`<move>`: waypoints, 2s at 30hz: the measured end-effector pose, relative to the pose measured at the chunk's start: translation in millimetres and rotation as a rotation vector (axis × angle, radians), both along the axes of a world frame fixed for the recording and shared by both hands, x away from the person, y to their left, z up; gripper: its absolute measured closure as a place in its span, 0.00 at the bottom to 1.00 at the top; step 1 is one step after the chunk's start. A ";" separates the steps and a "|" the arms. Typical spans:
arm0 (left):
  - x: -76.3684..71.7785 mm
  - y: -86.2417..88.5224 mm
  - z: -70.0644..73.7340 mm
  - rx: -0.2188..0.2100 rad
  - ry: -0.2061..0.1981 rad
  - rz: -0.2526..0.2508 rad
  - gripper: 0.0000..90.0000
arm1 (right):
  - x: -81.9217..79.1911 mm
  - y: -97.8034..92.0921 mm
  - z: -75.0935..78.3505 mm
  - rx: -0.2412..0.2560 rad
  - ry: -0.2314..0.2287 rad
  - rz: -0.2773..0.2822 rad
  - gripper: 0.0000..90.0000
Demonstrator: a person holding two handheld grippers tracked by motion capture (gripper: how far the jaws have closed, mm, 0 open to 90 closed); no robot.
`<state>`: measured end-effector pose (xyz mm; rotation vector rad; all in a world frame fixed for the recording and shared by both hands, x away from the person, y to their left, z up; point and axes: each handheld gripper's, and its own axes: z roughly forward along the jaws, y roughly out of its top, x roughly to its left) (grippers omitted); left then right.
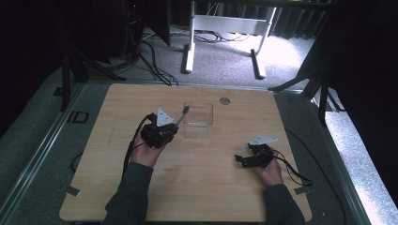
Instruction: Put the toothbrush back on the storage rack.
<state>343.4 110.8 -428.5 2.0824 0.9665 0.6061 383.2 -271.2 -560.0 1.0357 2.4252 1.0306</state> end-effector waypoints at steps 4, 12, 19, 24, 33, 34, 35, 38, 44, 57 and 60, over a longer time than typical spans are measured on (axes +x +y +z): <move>0.1 -1.0 1.1 -0.006 -0.013 -0.003 0.88 | 0.0 0.0 0.0 0.000 0.000 0.000 0.17; -0.5 -0.1 3.9 -0.033 -0.047 -0.004 0.88 | 0.0 -0.1 0.1 -0.001 0.001 0.000 0.17; 0.4 0.5 6.2 -0.053 -0.055 -0.017 0.88 | 0.0 0.0 0.1 0.000 0.001 0.000 0.17; 0.4 1.3 7.3 -0.053 -0.063 -0.024 0.88 | 0.1 0.1 0.1 0.001 0.002 -0.002 0.17; 0.7 -0.5 9.6 -0.063 -0.083 -0.033 0.88 | 0.3 0.0 0.1 0.000 0.001 -0.003 0.17; 0.9 -0.8 9.9 -0.064 -0.082 -0.034 0.88 | 0.3 0.0 0.1 0.000 0.001 -0.003 0.17; 0.9 -1.1 10.2 -0.063 -0.084 -0.035 0.88 | 0.3 0.0 0.1 0.000 0.001 -0.003 0.17; 1.2 -2.2 11.3 -0.065 -0.089 -0.039 0.88 | 0.3 0.1 0.1 0.001 0.001 -0.004 0.17; 2.6 -4.6 11.3 -0.072 -0.093 -0.046 0.88 | 0.3 0.0 0.1 0.000 0.001 -0.003 0.17; 4.2 -6.2 11.7 -0.088 -0.098 -0.052 0.88 | 0.4 0.0 0.1 0.000 0.001 -0.004 0.17; 4.5 -7.1 11.9 -0.091 -0.098 -0.051 0.88 | 0.4 0.0 0.1 0.000 0.001 -0.005 0.17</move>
